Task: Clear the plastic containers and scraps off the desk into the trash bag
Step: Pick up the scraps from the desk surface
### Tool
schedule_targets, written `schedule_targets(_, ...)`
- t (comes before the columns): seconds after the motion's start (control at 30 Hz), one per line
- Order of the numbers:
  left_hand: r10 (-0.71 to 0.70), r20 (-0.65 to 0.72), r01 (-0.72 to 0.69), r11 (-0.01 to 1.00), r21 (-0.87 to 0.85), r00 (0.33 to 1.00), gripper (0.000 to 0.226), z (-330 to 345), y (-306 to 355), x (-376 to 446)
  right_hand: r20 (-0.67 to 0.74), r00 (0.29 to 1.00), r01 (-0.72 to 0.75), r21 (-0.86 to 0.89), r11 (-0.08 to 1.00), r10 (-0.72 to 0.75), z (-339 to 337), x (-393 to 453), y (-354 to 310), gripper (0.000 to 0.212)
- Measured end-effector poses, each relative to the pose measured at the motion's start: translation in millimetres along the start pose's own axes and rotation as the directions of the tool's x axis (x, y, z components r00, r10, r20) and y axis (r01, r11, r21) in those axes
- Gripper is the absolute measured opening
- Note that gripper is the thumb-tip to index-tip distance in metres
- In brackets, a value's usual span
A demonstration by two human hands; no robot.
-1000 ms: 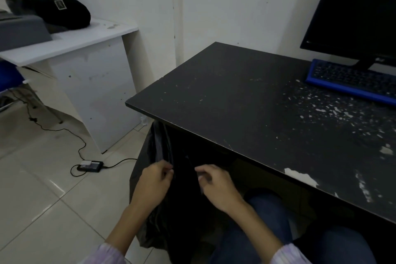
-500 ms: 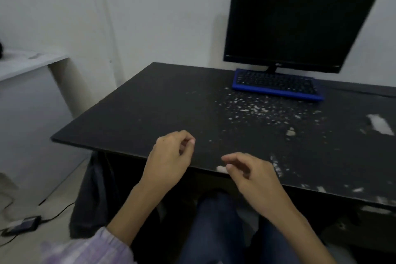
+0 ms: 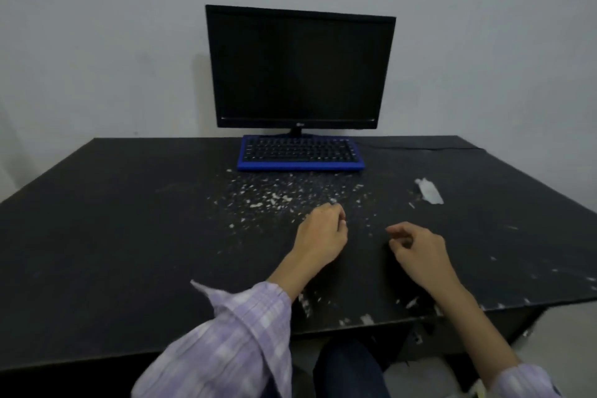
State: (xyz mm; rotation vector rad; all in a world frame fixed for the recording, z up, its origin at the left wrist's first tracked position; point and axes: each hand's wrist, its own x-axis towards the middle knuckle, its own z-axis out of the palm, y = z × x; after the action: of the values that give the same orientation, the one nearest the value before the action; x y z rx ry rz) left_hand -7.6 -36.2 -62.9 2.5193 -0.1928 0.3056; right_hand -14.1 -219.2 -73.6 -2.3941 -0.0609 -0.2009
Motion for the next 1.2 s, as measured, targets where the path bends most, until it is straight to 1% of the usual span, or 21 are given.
schedule_targets(0.17,0.049,0.095,-0.057,0.994,0.089,0.994,0.027,34,20,65,-0.07,0.997,-0.024,-0.11,0.994,0.017,-13,78,35,0.033)
schedule_targets(0.27,0.052,0.137,-0.072,0.986,0.148,0.989,0.033,47,22,92,-0.123,0.992,-0.03,-0.218,0.976,0.003,-15,114,47,0.038)
schedule_targets(0.37,0.048,0.149,-0.074,0.983,0.17,0.988,0.035,52,19,113,-0.132,0.99,-0.071,-0.242,0.968,0.04,-15,147,56,0.047)
schedule_targets(0.43,0.064,0.14,-0.09,0.977,0.191,0.988,0.035,54,15,121,-0.137,0.987,-0.113,-0.269,0.956,0.079,-14,162,64,0.045)
schedule_targets(0.5,0.074,0.131,-0.098,0.978,0.186,0.989,0.031,54,11,125,-0.182,0.981,-0.123,-0.309,0.943,0.068,-11,170,69,0.035)
schedule_targets(0.57,0.079,0.128,-0.098,0.983,0.155,0.989,0.028,53,8,126,-0.214,0.975,-0.119,-0.313,0.942,0.052,-10,171,70,0.025)
schedule_targets(0.67,0.076,0.127,-0.084,0.994,0.064,0.989,0.027,50,5,123,-0.192,0.981,-0.07,-0.222,0.972,0.027,-9,165,65,0.023)
schedule_targets(0.77,0.039,0.113,-0.026,0.993,-0.114,0.993,0.032,42,2,117,-0.139,0.99,0.019,-0.059,0.998,-0.027,-4,149,45,0.019)
schedule_targets(0.87,0.005,0.104,0.028,0.95,-0.312,0.995,0.04,32,-4,107,-0.037,0.997,0.076,0.092,0.993,-0.072,5,130,13,0.015)
schedule_targets(1.0,-0.001,0.096,0.043,0.897,-0.44,0.995,0.044,12,-20,92,0.102,0.983,0.124,0.23,0.965,-0.15,19,111,-21,0.014)
schedule_targets(1.07,-0.012,0.09,0.053,0.875,-0.48,0.996,0.039,2,-29,84,0.148,0.975,0.118,0.295,0.948,-0.167,26,104,-33,0.015)
schedule_targets(1.2,-0.065,0.052,0.082,0.857,-0.508,0.997,0.015,-17,-49,69,0.19,0.971,0.054,0.405,0.913,-0.142,41,94,-52,0.015)
